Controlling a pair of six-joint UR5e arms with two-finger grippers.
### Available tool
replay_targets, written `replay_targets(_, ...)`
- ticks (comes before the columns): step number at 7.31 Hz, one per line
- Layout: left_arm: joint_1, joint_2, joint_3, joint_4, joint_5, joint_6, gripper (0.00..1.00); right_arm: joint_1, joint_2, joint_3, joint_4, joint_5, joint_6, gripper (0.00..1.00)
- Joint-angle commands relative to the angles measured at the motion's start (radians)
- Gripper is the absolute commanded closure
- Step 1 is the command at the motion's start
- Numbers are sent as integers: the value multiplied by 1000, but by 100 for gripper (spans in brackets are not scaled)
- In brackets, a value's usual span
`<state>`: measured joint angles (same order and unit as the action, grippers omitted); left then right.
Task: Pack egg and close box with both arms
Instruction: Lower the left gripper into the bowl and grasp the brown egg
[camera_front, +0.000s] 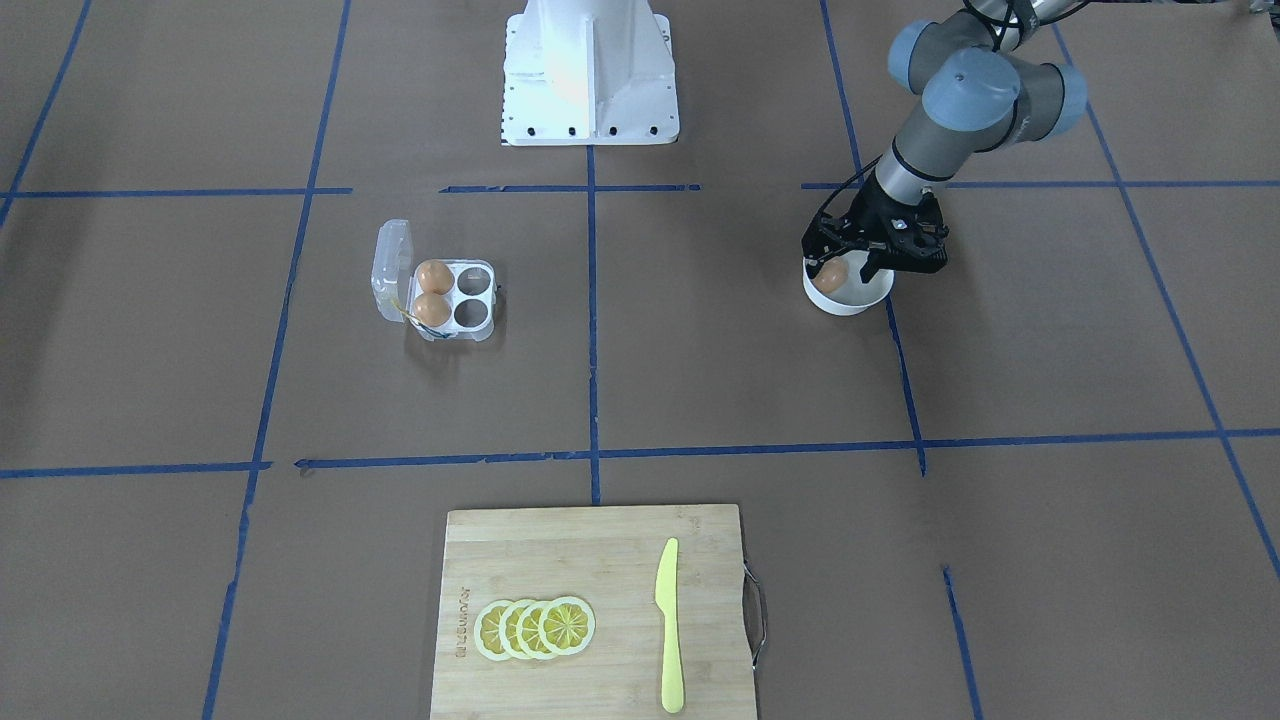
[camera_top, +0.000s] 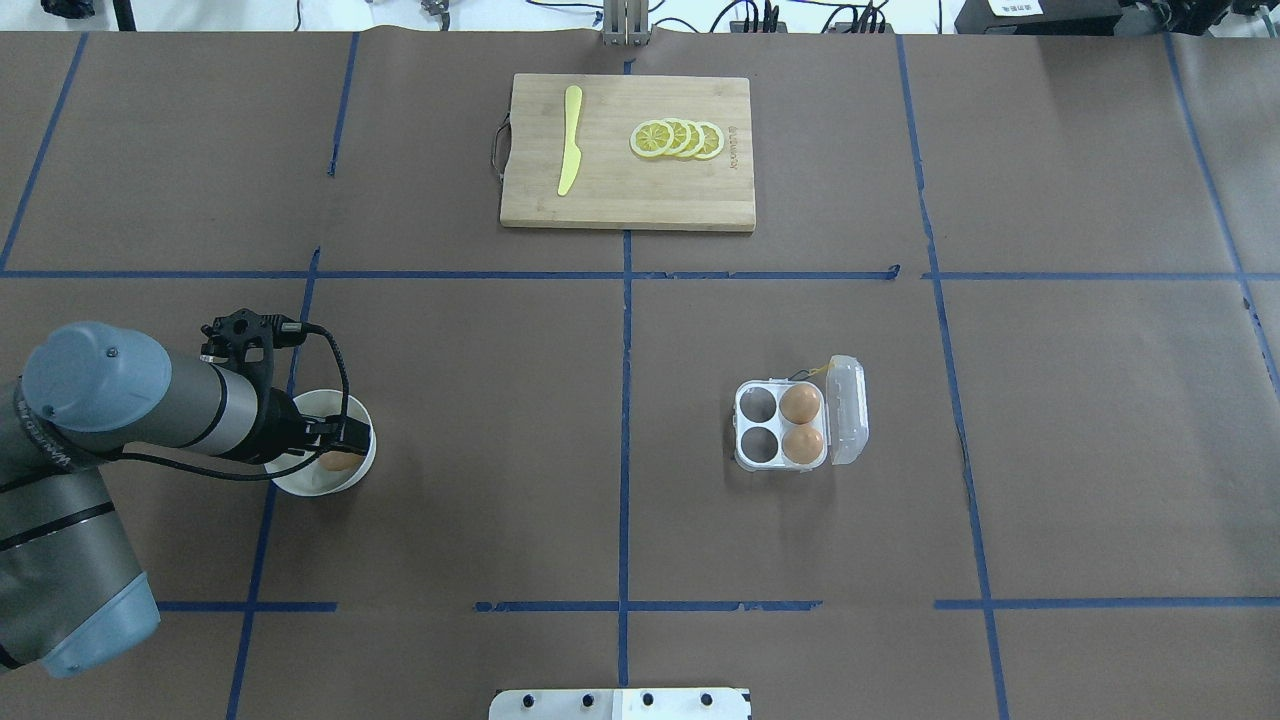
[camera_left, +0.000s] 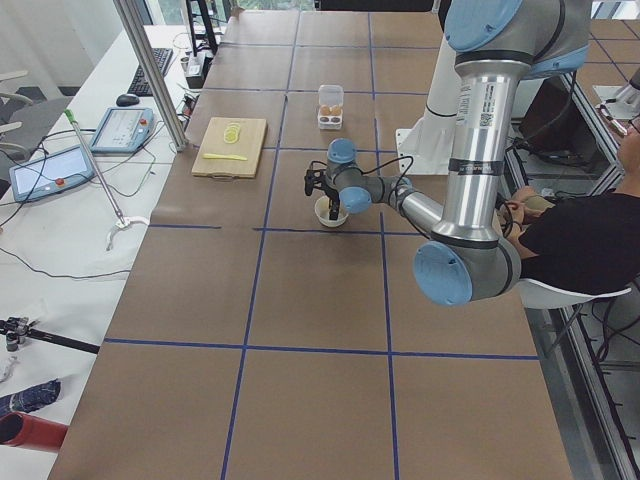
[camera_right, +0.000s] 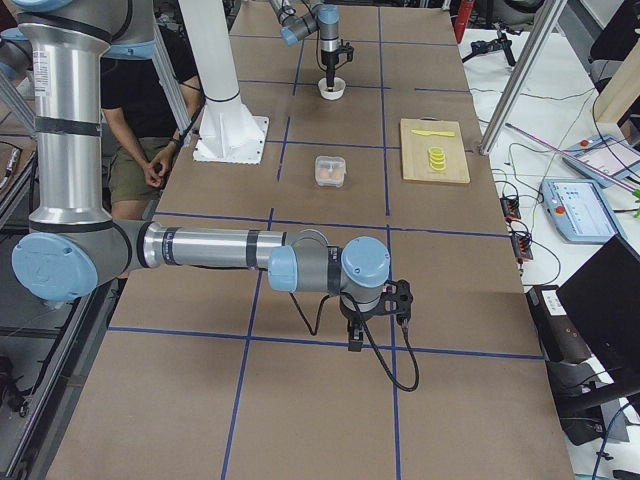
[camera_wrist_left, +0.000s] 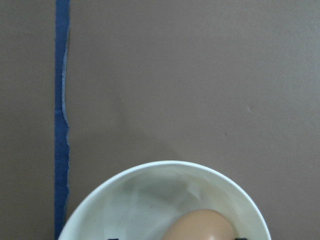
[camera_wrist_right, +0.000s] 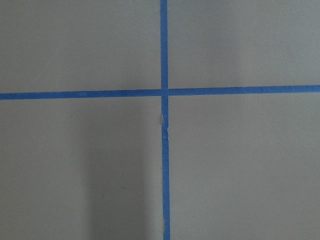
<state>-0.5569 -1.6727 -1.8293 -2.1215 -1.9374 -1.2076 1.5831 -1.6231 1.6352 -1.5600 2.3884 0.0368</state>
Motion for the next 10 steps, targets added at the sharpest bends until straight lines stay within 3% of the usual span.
replay_targets(1,12,1,2,0,0,-10,18,0,0,0,0,0,0,0)
replay_targets(3,17,2,2,0,0,-12,22,0,0,-2,0,0,0,0)
replay_targets(4,17,2,2,0,0,-12,28,0,0,0,0,0,0,0)
replay_targets(10,2,7,-19,0,0,-12,100,0,3,-1,-2,0,2,0)
